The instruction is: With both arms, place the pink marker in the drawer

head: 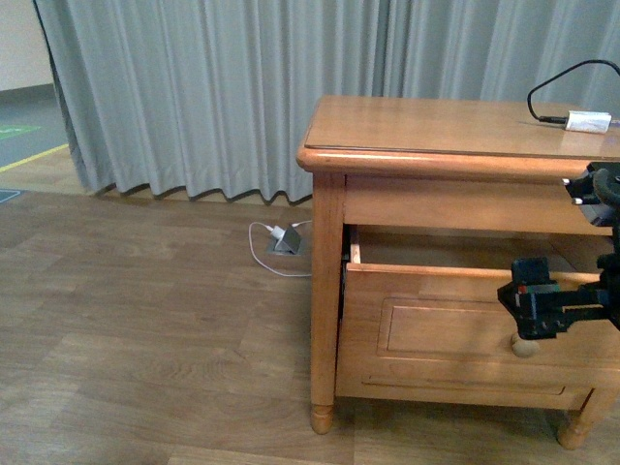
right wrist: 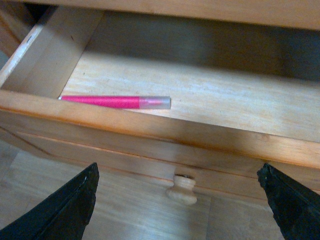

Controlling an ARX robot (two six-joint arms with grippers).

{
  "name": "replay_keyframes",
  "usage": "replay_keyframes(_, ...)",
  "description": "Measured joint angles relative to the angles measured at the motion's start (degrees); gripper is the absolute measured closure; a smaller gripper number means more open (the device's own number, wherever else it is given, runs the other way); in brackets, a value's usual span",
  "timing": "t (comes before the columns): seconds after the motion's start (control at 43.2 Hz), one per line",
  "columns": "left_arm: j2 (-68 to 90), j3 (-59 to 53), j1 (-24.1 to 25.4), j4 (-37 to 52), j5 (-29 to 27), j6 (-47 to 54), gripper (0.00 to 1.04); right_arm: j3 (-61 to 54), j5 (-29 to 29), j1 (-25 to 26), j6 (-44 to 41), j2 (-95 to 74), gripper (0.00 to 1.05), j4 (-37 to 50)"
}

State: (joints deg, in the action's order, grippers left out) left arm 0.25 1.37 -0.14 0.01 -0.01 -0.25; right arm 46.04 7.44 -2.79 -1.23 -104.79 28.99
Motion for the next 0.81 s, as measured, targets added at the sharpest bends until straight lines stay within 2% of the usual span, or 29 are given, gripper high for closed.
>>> replay_keyframes(0.394, 0.0, 0.0, 0.0, 0.0, 0.0, 0.0, 0.06, 14.1, -4.1, -0.6, 1.9, -13.6, 0.08, 7.4)
replay_keyframes(0.811, 0.0, 0.0, 0.0, 0.0, 0.0, 0.0, 0.06, 20.0, -7.3, -0.7, 3.1, -19.7, 0.08, 11.1)
